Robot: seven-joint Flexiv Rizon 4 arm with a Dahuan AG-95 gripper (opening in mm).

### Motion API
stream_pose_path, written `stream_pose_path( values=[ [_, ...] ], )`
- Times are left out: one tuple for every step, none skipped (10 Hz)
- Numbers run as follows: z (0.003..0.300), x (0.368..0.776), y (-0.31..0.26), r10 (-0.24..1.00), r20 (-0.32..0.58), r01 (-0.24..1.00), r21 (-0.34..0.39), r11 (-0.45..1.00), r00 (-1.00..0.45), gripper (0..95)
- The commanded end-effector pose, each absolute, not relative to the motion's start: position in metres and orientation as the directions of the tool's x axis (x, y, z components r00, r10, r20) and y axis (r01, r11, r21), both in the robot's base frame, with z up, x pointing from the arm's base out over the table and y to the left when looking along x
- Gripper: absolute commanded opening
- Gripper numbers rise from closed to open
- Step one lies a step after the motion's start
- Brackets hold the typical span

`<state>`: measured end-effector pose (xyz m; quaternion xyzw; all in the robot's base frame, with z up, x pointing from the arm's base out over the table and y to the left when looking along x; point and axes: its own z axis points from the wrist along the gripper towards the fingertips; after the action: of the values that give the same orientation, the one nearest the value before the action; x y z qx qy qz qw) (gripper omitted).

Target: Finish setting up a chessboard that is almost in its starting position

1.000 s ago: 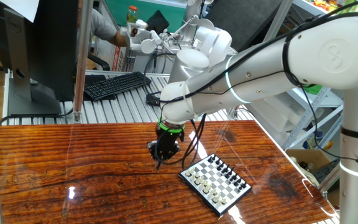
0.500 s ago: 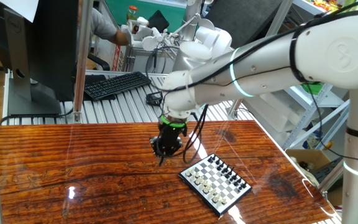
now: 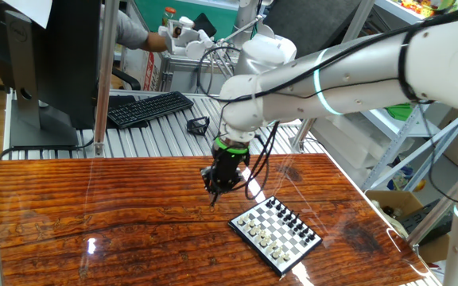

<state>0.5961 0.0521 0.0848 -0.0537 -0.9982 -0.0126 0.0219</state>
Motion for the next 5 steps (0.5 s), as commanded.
stream_pose_path(
  values=[
    [0.0895,0.5951,0.0505,0.095,0.033,0.096,0.043,0.994,-0.995,0.0],
    [0.0904,0.5943,0.0500,0.095,0.031,0.096,0.046,0.994,-0.995,0.0],
    [0.0903,0.5943,0.0500,0.089,0.029,0.090,0.051,0.995,-0.996,0.0],
    [0.0903,0.5937,0.0498,0.083,0.025,0.085,0.063,0.994,-0.996,0.0],
    [0.0902,0.5934,0.0497,0.080,0.022,0.081,0.078,0.994,-0.997,0.0]
  ],
)
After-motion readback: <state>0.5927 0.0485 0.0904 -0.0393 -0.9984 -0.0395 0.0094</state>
